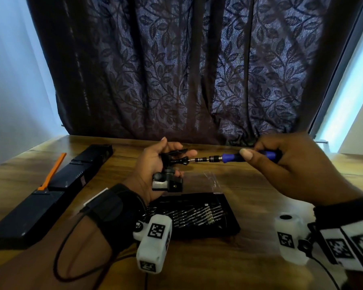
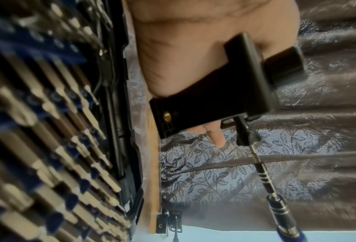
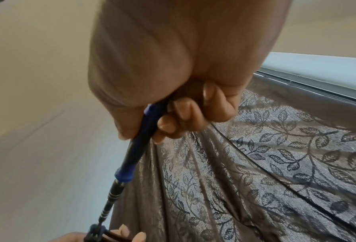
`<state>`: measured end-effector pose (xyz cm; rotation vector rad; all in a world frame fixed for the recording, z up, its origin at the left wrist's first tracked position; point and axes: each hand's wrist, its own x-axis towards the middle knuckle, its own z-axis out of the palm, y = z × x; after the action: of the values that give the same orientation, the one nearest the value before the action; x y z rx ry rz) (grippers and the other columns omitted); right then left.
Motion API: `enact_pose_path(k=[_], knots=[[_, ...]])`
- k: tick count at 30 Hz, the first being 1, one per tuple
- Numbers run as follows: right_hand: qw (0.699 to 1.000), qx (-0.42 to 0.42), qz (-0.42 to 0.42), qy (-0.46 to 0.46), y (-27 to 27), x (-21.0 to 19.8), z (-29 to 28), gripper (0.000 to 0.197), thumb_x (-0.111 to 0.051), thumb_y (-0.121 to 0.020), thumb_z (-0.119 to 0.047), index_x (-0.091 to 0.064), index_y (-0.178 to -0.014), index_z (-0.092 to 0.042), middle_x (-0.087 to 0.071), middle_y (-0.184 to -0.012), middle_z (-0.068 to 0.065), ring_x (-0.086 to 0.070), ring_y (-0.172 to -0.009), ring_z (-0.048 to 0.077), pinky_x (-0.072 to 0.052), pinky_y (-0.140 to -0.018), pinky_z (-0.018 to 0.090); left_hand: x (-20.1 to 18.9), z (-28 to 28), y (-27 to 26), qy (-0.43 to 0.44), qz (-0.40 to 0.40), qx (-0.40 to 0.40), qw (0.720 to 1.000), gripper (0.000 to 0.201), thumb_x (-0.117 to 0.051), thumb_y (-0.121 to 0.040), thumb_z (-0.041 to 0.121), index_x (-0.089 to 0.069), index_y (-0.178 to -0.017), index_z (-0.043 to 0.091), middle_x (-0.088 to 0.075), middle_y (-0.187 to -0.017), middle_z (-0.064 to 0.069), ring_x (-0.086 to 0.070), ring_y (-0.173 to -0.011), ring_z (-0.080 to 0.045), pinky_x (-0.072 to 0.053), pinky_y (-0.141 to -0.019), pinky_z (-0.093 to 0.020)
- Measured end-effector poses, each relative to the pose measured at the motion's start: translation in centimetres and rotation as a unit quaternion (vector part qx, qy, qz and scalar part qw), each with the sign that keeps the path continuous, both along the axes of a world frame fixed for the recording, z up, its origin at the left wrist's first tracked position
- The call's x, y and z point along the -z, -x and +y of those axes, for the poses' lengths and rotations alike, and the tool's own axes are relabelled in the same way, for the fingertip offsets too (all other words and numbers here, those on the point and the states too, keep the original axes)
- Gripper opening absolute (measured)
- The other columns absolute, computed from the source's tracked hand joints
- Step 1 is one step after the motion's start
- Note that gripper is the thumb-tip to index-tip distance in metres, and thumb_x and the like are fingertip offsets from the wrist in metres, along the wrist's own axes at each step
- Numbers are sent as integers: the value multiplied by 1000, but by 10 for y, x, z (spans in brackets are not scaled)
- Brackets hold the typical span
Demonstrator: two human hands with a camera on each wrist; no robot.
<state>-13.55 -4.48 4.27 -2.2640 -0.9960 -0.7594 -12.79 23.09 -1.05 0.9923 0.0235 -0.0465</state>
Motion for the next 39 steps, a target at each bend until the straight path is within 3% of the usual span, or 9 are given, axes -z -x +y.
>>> enact_pose_path(k=[3,8,15,20,24,28,32,35,39], knots=[[1000,1,12,10,-5,5,0,52,-51,-95,-63,-62,-66,-22,-52,-52,0,-51,-47,18,-36,-44,28,0,2,-1,5,8,-3,1000,49,-32,-110,45,-61,-89,11,-75,-111,-24,-58,-42,-19,-48,-51,-27],[999,-30,15,20,-9,9,-1,23,-81,-85,-36,-62,-82,-24,-57,-63,-4,-50,-53,16,-35,-48,18,-3,1,0,-1,13,-8,1000,50,-31,-110,45,-61,-89,12,-75,-111,-23,-52,-38,-19,-48,-52,-28],[998,-29,14,51,-11,13,-1,42,-51,-96,-56,-59,-64,-28,-52,-53,-5,-49,-46,12,-29,-44,17,-13,-3,7,-28,3,-20,999,48,-30,-111,40,-58,-86,10,-75,-101,-24,-62,-42,-15,-40,-57,-30],[999,-40,10,22,-8,10,1,25,-74,-83,-49,-60,-83,-28,-62,-68,-8,-54,-52,12,-37,-47,16,-13,-4,9,-32,-4,-10,999,49,-30,-111,40,-59,-86,10,-73,-110,-27,-65,-45,-16,-45,-47,-23],[999,-41,-13,25,-6,10,1,26,-67,-83,-52,-61,-76,-27,-59,-64,-7,-54,-54,11,-34,-48,14,-13,-5,7,-41,-6,-6,999,49,-31,-112,39,-58,-84,8,-73,-109,-28,-69,-52,-18,-43,-45,-24],[998,-22,-24,44,-6,10,2,32,-59,-89,-52,-63,-71,-26,-57,-57,-9,-54,-54,11,-32,-47,12,-10,-4,3,-52,-6,-8,999,50,-32,-111,40,-61,-83,9,-73,-110,-30,-70,-77,-26,-44,-45,-23],[998,-10,-18,65,-9,11,-1,38,-51,-93,-56,-61,-68,-28,-50,-51,-8,-51,-49,13,-33,-44,23,-9,-6,1,-53,-7,-5,999,50,-33,-111,39,-61,-82,8,-73,-108,-32,-74,-77,-24,-44,-43,-22],[997,-3,-14,77,-10,12,-1,43,-47,-95,-58,-59,-65,-29,-49,-50,-6,-50,-48,13,-30,-44,20,-8,-7,1,-55,-4,-6,998,50,-33,-111,39,-60,-82,8,-72,-111,-32,-76,-74,-23,-43,-44,-22],[998,-14,-1,61,-7,11,2,33,-60,-87,-61,-69,-77,-31,-62,-61,-12,-59,-54,9,-39,-48,19,-10,-8,4,-62,0,-16,998,50,-33,-111,39,-60,-83,9,-73,-110,-30,-75,-72,-21,-43,-46,-24]])
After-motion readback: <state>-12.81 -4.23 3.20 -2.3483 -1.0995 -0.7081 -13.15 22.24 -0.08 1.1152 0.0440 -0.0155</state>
